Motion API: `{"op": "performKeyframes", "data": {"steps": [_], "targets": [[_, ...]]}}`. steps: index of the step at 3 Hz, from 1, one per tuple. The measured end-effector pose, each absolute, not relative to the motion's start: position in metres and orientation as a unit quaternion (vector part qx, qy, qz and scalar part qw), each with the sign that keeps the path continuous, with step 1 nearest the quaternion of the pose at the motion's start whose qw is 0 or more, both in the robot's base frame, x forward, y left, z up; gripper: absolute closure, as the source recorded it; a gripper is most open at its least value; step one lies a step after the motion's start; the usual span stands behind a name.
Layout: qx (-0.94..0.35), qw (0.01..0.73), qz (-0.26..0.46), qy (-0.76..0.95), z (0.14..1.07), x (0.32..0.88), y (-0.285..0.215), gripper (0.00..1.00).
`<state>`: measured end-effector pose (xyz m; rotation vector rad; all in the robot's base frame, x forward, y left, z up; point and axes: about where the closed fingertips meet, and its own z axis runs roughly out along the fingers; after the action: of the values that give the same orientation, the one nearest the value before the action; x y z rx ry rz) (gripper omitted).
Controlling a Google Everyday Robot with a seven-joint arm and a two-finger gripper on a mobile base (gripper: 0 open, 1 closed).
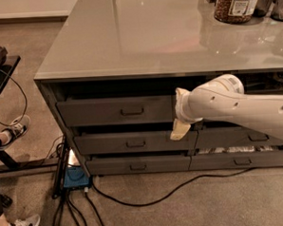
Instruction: Open top drawer
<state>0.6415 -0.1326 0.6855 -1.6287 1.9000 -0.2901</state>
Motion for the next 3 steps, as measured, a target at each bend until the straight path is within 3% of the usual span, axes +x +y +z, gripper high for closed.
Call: {"op": "performKeyframes", "data": {"steps": [1, 3], "targets": [[-0.632, 0.279, -0.152, 0.707, 0.680, 0.662, -0.151, 0.00], [-0.640, 0.292, -0.107, 0.702, 0.652, 0.699, -0.157, 0.00]]}}
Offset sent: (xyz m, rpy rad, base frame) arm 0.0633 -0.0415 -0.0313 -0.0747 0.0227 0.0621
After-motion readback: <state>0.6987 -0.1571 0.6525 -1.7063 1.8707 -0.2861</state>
